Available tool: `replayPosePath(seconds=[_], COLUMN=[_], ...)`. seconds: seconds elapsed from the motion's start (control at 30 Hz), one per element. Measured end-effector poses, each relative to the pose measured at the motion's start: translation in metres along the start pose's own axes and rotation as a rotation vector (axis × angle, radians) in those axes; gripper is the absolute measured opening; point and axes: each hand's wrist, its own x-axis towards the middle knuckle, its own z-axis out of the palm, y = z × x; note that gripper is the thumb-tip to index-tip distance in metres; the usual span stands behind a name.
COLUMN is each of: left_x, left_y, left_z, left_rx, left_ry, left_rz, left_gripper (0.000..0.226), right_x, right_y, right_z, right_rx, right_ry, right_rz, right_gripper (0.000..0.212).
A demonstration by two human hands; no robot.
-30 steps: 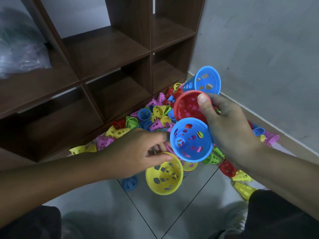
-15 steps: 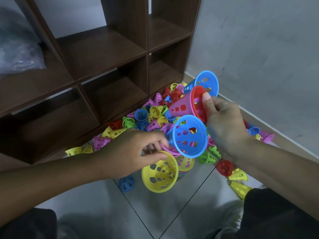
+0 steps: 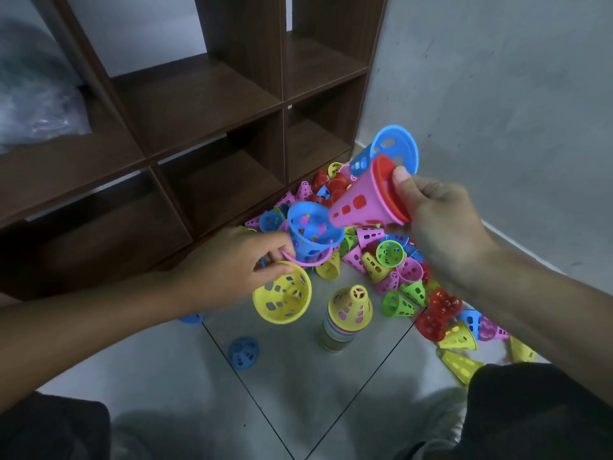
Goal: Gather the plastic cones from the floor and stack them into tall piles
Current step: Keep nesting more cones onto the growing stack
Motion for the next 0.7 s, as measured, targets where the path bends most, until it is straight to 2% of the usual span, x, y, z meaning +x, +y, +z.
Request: replayPosePath(seconds=[0.13,0.4,0.57,0.7], left_x=[0.002,0.005,0.006,0.008], left_y=[-0.001,0.015,0.017,0.015], left_z=[-0.004,0.003,0.007,0.005], left_rx=[0.144,0.146,0.109,0.056], left_ry=[0.021,-0.003,-0.002,-0.014], left_rz=[0.067,0.219,0.214,0.173], left_gripper=[0.014,0.021,0.015,0.017], right_x=[-0.006,-0.010,-0.006,-0.003], right_y=[0.002,0.002,0.000,0.000], right_z=[0.006,0.014,0.016,0.016], right_rx=[-0.016,-0.039,-0.107,-0.115], right_ry=[-0.074,-0.122,-0.073,-0.042], right_rz=[-0.018,-0.025,-0.007,0.020], right_gripper=[0.040,0.040,0.030,0.031])
